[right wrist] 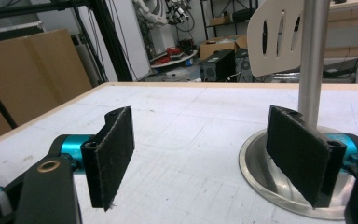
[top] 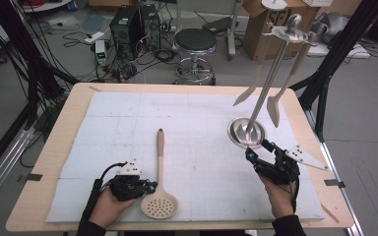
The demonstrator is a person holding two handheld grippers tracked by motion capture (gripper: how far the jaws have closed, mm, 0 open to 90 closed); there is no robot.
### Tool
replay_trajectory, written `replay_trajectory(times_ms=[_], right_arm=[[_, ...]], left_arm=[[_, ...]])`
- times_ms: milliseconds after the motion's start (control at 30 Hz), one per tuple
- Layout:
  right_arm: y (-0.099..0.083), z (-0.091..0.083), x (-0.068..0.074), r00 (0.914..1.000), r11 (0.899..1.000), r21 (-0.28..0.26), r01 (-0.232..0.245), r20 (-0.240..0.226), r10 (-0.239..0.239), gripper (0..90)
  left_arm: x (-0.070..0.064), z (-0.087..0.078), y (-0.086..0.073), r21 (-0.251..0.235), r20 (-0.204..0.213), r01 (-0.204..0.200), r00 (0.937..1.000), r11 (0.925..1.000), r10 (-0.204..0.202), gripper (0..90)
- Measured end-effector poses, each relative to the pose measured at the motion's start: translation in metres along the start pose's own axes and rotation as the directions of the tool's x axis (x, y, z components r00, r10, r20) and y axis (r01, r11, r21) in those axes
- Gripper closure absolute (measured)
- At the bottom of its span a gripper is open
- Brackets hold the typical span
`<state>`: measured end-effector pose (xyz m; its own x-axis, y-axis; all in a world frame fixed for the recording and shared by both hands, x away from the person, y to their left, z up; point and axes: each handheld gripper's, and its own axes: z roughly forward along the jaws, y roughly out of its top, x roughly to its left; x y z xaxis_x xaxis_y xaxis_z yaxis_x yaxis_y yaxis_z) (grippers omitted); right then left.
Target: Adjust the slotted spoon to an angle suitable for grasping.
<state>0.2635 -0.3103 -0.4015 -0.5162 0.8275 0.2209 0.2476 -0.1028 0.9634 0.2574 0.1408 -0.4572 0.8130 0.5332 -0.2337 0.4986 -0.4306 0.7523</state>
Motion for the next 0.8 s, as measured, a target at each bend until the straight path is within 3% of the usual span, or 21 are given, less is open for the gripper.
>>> replay_trajectory(times_ms=[267, 567, 800], right_arm=[[0.002, -0.002, 0.001, 0.9999, 1.000, -0.013, -0.010, -0.002, 0.010, 23.5], [0.003, -0.008, -0.004, 0.9991, 0.999, -0.018, -0.041, 0.010, 0.041, 23.6], [0.004, -0.005, -0.004, 0.9994, 0.999, -0.007, -0.034, 0.008, 0.034, 23.7]], left_arm=[[-0.004, 0.009, 0.006, -0.011, -0.018, -0.007, 0.9998, 0.9999, 0.007, 89.8], [-0.008, 0.022, 0.015, -0.007, -0.010, -0.026, 0.9996, 0.9996, 0.026, 89.8], [-0.014, 0.035, 0.025, -0.008, -0.008, -0.052, 0.9986, 0.9986, 0.052, 89.8]])
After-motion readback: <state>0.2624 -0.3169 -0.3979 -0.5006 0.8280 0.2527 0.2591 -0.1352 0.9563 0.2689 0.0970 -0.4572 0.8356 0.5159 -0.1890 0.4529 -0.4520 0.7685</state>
